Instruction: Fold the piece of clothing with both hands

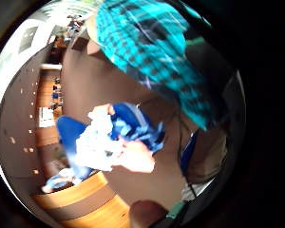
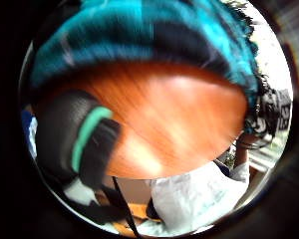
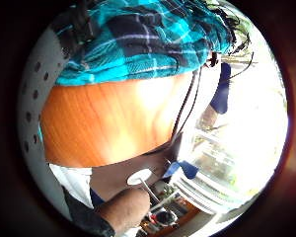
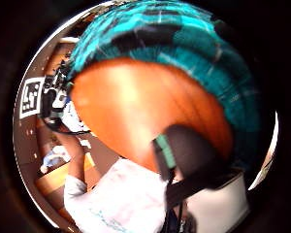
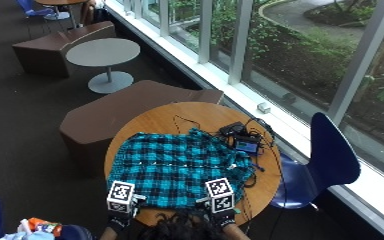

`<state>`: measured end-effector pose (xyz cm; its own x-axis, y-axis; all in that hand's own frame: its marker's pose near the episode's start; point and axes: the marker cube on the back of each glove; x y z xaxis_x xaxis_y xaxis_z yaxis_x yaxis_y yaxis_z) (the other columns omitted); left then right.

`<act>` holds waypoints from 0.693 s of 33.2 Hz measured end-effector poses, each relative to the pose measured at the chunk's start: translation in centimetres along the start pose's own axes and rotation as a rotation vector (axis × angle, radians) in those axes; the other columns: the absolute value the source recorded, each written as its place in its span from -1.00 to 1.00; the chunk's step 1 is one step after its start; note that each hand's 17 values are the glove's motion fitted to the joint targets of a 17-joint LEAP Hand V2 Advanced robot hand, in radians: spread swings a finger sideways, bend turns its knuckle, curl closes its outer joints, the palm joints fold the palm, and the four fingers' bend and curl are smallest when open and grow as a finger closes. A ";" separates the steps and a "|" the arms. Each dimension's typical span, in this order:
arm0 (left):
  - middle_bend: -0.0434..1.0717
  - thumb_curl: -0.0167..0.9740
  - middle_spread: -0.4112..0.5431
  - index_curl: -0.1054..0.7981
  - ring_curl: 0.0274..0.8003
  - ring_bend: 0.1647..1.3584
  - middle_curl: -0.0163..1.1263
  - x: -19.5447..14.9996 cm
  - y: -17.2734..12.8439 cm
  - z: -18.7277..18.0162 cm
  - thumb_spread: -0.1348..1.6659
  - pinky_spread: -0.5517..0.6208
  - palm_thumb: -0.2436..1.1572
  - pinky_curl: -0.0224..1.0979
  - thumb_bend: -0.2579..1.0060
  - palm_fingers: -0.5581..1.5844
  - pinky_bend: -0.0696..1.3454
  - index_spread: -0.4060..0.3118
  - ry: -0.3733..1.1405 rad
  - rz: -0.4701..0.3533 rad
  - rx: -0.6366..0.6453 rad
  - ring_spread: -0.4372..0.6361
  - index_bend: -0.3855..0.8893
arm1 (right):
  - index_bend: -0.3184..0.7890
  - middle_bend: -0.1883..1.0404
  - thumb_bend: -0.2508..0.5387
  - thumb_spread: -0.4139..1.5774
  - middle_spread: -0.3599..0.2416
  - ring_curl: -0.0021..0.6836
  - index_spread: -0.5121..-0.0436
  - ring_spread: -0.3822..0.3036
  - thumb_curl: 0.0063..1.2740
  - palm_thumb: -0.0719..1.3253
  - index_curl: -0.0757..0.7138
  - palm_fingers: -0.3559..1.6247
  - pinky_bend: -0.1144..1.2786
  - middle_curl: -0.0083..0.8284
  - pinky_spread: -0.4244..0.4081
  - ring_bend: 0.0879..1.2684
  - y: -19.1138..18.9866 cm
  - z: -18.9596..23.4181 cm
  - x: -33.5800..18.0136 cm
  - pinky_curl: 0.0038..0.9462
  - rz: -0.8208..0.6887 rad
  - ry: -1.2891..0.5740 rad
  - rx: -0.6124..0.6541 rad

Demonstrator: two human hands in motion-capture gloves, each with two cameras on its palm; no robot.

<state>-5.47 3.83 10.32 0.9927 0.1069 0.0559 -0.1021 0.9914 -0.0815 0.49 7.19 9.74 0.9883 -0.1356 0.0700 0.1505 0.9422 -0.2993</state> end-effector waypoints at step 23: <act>-0.15 -0.36 -0.88 0.05 0.00 0.06 -0.17 -2.9 6.6 -8.5 0.51 -0.61 0.28 -0.37 -0.36 0.80 -0.32 -0.79 0.022 0.098 0.383 -0.94 -0.06 | -0.15 -0.18 0.07 0.55 -0.79 0.11 -0.28 -0.85 -0.42 0.30 0.01 0.70 -0.04 -0.07 -0.79 -0.06 4.2 -7.3 3.8 -0.26 -0.272 0.246 0.321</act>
<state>-8.51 9.37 1.12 0.9778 0.2047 0.0442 -0.2086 0.9333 0.2923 5.04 8.34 1.79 0.8967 -0.4219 -0.1335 0.4270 0.9042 0.0101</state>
